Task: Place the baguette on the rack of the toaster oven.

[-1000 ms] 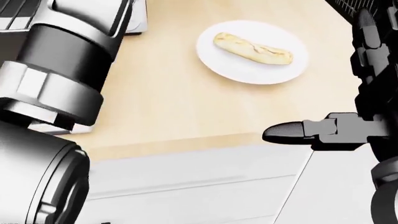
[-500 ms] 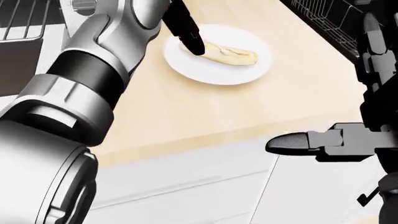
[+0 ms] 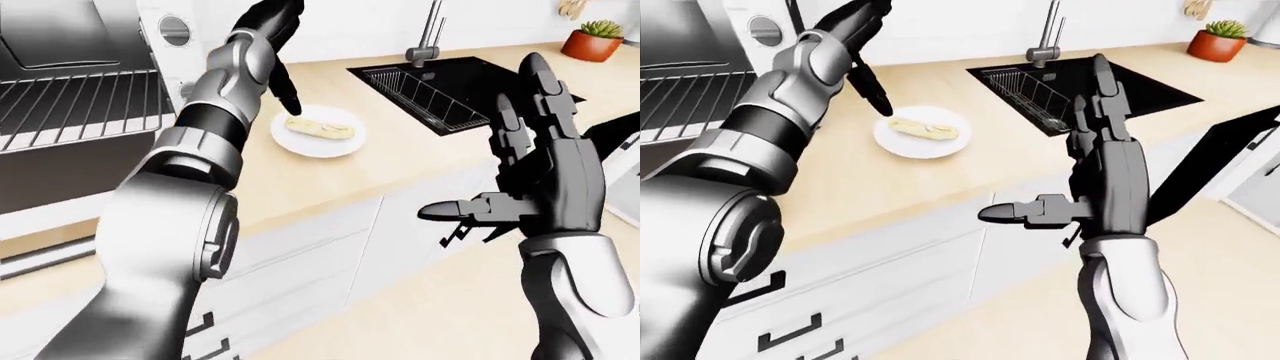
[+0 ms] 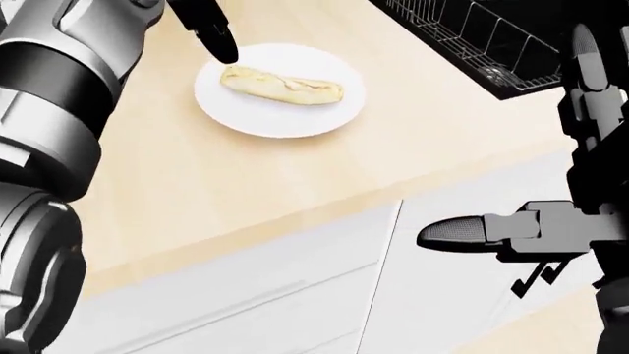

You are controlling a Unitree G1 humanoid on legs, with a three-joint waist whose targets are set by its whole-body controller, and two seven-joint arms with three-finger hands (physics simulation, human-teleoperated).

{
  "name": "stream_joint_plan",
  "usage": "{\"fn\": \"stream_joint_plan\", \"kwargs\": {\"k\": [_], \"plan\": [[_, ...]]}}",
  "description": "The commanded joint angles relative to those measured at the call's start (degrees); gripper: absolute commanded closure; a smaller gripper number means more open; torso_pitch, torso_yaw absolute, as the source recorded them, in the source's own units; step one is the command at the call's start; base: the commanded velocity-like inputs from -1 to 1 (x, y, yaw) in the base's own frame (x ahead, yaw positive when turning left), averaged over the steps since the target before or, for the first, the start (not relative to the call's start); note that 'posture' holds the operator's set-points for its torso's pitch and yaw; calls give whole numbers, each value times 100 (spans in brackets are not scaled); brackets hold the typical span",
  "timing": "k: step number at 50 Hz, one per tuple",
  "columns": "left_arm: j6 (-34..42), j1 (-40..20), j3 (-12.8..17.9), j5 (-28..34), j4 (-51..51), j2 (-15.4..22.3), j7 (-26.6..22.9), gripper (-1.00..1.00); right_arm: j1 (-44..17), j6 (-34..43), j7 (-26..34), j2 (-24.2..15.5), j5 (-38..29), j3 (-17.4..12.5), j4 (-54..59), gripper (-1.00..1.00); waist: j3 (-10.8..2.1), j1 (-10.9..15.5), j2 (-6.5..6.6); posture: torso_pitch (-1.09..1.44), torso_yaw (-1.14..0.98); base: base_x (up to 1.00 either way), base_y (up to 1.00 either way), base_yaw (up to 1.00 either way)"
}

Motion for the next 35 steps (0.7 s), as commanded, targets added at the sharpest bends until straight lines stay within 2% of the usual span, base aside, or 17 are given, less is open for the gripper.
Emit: {"fn": "stream_joint_plan", "kwargs": {"k": [1, 7, 20, 35], "plan": [[-74, -226, 54, 62, -235, 103, 121, -100, -139, -69, -17, -67, -7, -104, -164, -100, -144, -30, 7, 0, -47, 0, 0, 0], [-90, -155, 121, 132, -231, 149, 120, -100, -276, 162, -31, -129, 53, -158, -302, -100, -167, -214, 7, 0, -50, 0, 0, 0], [-117, 42, 188, 167, -226, 337, 30, -100, -275, 108, -74, -114, -16, -21, -234, -100, -190, -600, 38, 0, -56, 0, 0, 0], [-21, 212, 178, 335, -203, 486, -28, -100, -194, 74, -12, -61, -39, -48, -255, -100, -210, -983, 54, 0, -63, 0, 0, 0]]}}
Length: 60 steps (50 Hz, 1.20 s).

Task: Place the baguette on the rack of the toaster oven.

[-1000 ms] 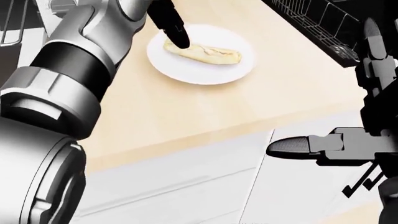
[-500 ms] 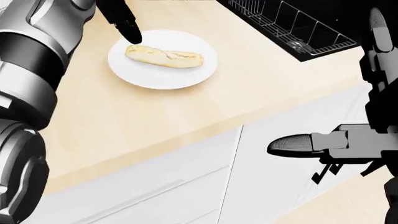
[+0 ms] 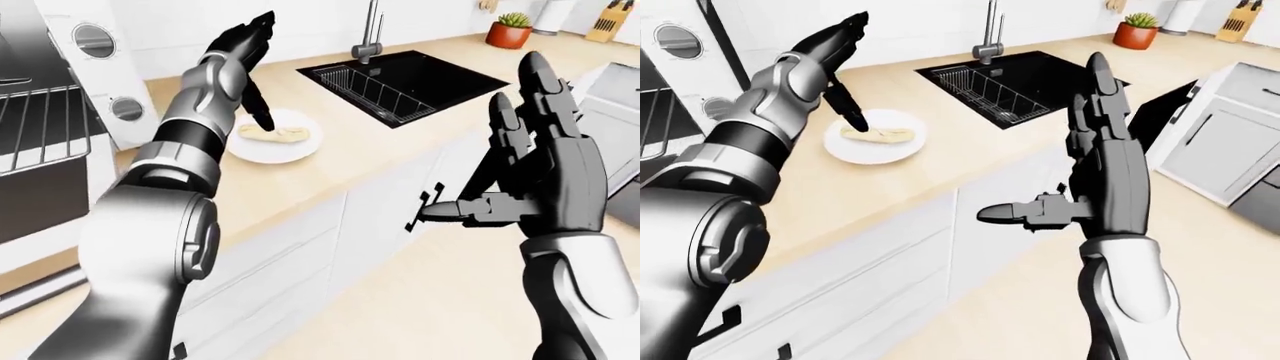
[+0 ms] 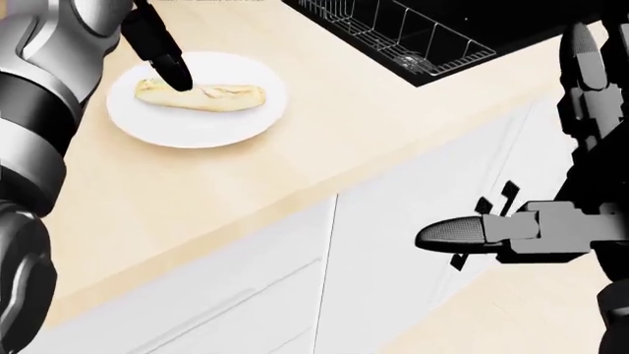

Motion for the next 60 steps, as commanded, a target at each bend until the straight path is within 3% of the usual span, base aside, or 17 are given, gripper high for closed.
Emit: {"fn": "stream_joint_plan", "kwargs": {"k": [1, 17, 41, 60], "plan": [[-49, -232, 26, 1, -232, 52, 91, -100, -118, -158, -16, -53, -31, -36, -127, -100, -138, -23, 17, 0, -63, 0, 0, 0], [246, -38, 207, -163, -224, 105, -5, -100, -152, -146, -17, -55, -60, -14, -63, -100, -111, -285, 4, 2, -67, 0, 0, 0], [555, 133, 58, -12, -213, 215, -17, -100, -133, -158, 23, -9, -122, 33, -26, -100, -117, -394, 8, 2, -67, 0, 0, 0], [567, -48, 88, 88, -221, 368, -112, -100, -176, -142, 9, -14, -128, -4, -9, -100, 63, -407, 4, 9, -67, 0, 0, 0]]}}
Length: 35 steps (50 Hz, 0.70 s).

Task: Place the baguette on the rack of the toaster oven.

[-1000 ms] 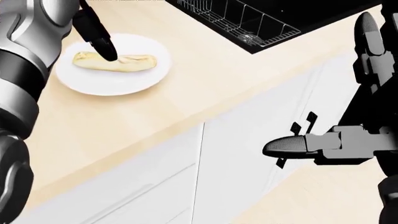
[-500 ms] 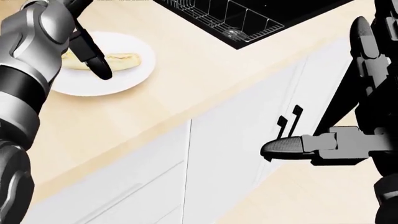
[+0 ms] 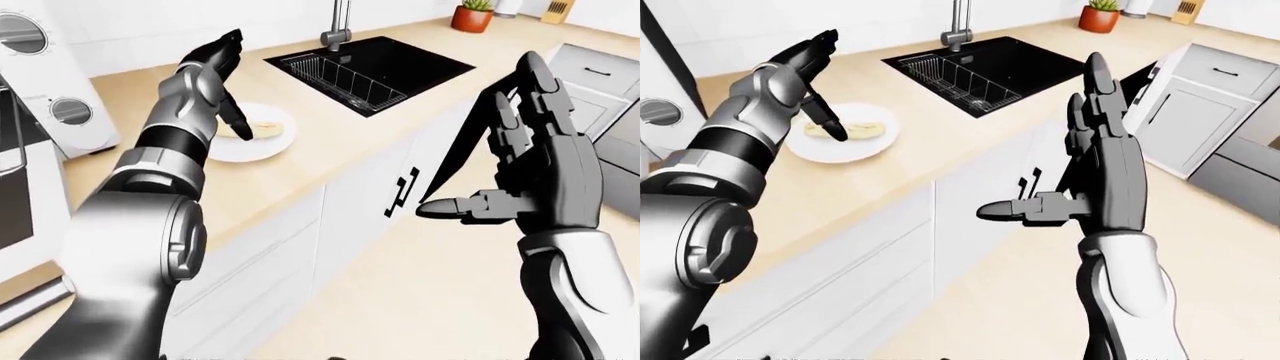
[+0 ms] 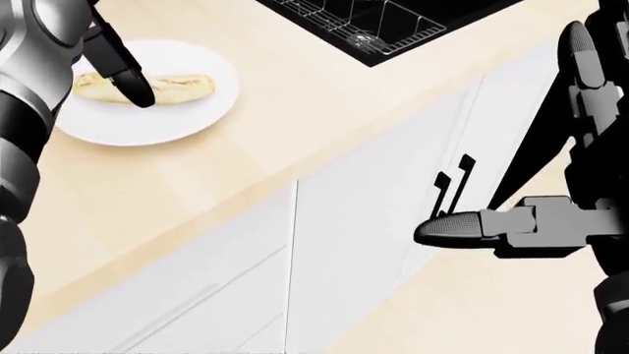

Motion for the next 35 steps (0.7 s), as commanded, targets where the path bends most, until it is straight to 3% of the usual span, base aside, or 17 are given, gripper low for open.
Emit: {"fn": "stream_joint_plan", "kwargs": {"k": [1, 13, 35], "plan": [[-72, -258, 8, 3, -232, 43, 88, -100, -97, -153, -25, -42, -12, -27, -110, -100, -126, -5, 27, 9, -67, 0, 0, 0], [-22, -351, 18, 33, -231, 62, 65, -100, 3, -207, -18, -37, 55, -101, -154, -100, 51, -4, 20, 14, -67, 0, 0, 0], [288, -550, -7, 324, -222, 189, 358, -100, 105, -411, -12, 26, -84, 26, -45, -100, 379, -16, 7, 24, -67, 0, 0, 0]]}}
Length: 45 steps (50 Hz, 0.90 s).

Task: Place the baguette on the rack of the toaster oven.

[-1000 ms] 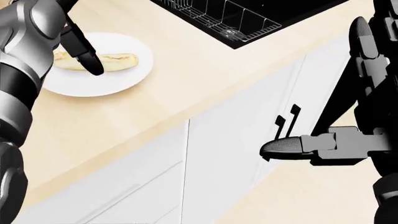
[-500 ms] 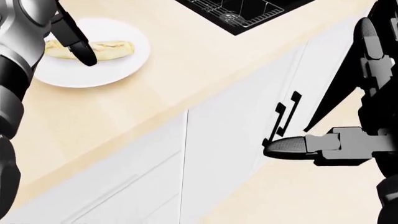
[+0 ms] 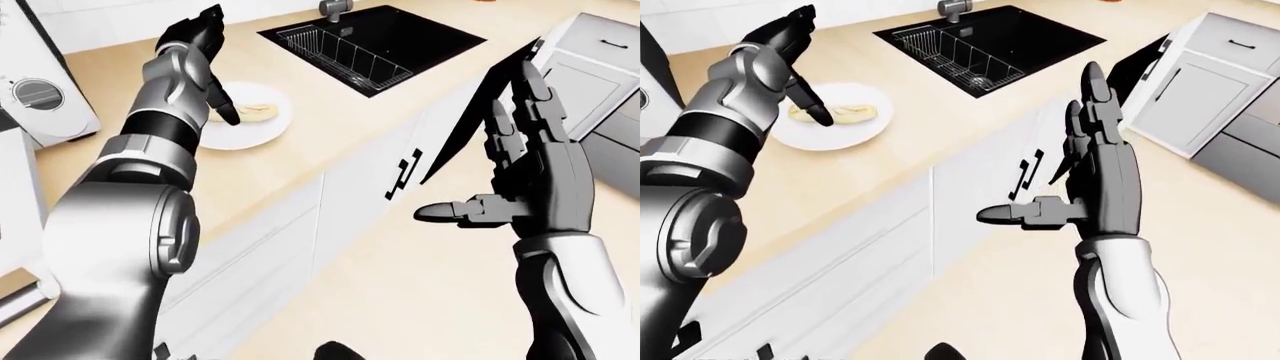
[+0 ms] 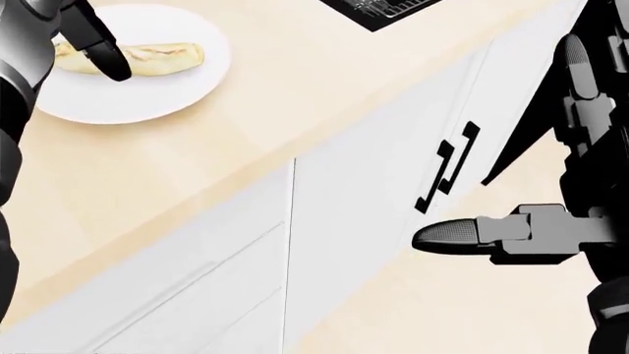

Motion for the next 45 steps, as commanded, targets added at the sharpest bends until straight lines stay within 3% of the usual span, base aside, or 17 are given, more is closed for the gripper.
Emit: {"fn": "stream_joint_plan", "kwargs": {"k": [1, 22, 34, 35, 36, 45], "plan": [[-60, -246, -2, 34, -231, 46, 89, -100, -110, -151, -10, -46, -20, -52, -172, -100, -162, -6, 24, 24, -67, 0, 0, 0], [-63, -236, 26, 83, -229, 55, 116, -100, -169, -36, -10, -88, 23, -115, -218, -100, 134, 5, -11, 33, -67, 0, 0, 0], [-93, -213, 32, 60, -230, 41, 79, -100, -99, -151, -15, -54, -22, -67, -157, -100, 180, 13, -3, 33, -67, 0, 0, 0], [-97, -206, 38, 50, -230, 41, 56, -93, -96, -145, -12, -52, -22, -69, -171, -100, 181, 14, -3, 33, -67, 0, 0, 0], [-117, -196, 35, 47, -230, 39, 25, -68, -91, -147, -10, -49, -21, -75, -175, -100, 181, 15, -3, 33, -67, 0, 0, 0], [-131, -190, 22, 45, -231, 39, -45, -41, -77, -186, 2, -36, -45, -59, -145, -100, 177, 19, -4, 33, -67, 0, 0, 0]]}}
